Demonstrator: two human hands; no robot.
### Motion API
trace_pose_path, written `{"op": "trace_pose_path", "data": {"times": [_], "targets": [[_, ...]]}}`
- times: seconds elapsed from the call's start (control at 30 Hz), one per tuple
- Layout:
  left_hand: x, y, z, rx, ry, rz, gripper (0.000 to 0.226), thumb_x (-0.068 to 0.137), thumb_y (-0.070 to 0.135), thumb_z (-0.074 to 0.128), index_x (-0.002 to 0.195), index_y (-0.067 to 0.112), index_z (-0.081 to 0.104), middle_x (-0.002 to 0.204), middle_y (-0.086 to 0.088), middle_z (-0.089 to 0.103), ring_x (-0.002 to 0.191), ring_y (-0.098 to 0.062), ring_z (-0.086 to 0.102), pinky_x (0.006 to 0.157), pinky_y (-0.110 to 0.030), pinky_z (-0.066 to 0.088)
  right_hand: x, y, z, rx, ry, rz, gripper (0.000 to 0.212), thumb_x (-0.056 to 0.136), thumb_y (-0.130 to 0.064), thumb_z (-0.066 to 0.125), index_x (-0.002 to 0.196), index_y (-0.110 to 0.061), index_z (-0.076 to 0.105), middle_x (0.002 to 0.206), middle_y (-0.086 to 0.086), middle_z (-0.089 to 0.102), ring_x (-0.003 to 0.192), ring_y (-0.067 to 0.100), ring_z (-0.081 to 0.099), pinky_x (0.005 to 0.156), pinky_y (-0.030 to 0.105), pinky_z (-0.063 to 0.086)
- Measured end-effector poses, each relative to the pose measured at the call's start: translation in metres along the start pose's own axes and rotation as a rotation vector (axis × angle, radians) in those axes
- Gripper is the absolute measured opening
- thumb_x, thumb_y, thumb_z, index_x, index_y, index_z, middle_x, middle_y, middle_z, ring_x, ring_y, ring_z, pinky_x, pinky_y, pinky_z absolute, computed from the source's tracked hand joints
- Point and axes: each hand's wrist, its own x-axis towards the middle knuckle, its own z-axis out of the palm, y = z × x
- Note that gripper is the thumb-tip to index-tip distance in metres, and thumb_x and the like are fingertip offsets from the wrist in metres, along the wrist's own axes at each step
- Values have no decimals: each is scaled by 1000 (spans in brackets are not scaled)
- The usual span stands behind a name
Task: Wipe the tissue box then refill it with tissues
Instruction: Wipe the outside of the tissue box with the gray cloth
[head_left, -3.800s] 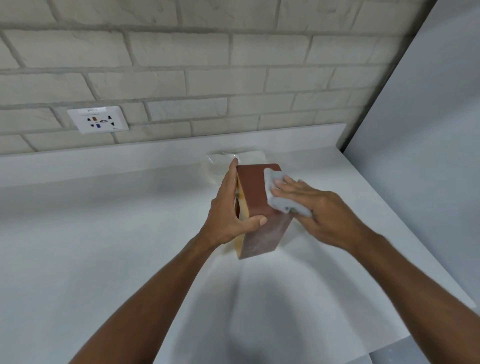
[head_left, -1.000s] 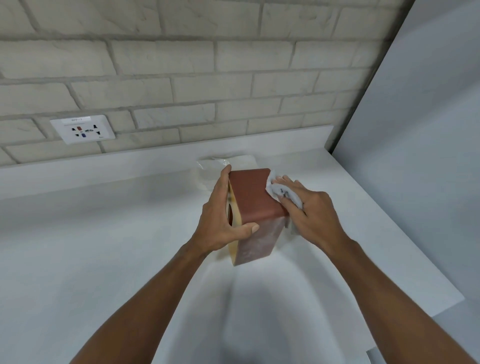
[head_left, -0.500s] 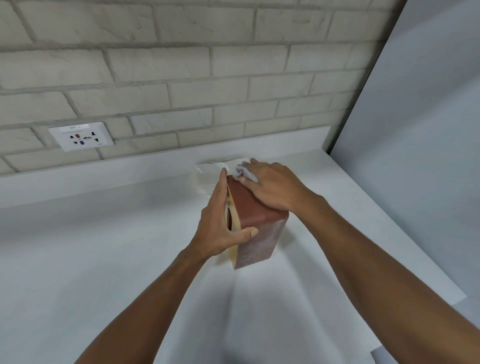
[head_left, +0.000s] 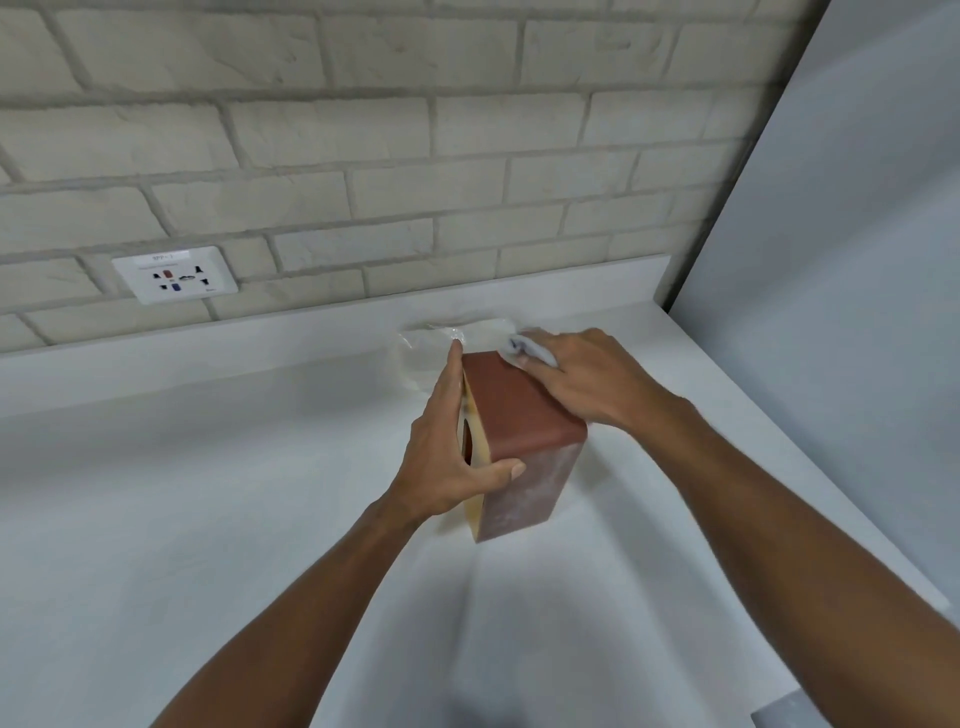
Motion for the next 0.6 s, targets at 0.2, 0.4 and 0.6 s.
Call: {"op": "trace_pose_path", "data": {"times": [0.2, 0.4, 0.6], "targets": [[1, -4, 1, 18, -12, 17, 135, 65, 48, 85, 166, 36, -4, 159, 33, 36, 148, -4, 41, 121, -47, 38, -31, -46, 0, 71, -6, -265, 33, 103, -33, 41, 130, -34, 60, 143, -10, 55, 129, 15, 51, 104, 36, 42], [-1, -2, 1, -14, 6, 4, 138, 62, 57, 84, 166, 40, -5, 165, 26, 30, 148, 7, 33, 121, -31, 32, -59, 10, -4, 167, 32, -105, 38, 103, -41, 41, 139, -35, 54, 147, -20, 42, 142, 7, 36, 119, 32, 25], [1, -2, 3, 10, -9, 26, 141, 60, 58, 85, 164, 41, -8, 171, 13, 26, 152, -8, 37, 120, -39, 39, -84, -10, 23, 91, 33, -394, 52, 97, -37, 38, 146, -19, 47, 153, -4, 42, 145, 5, 30, 122, 28, 17]]}}
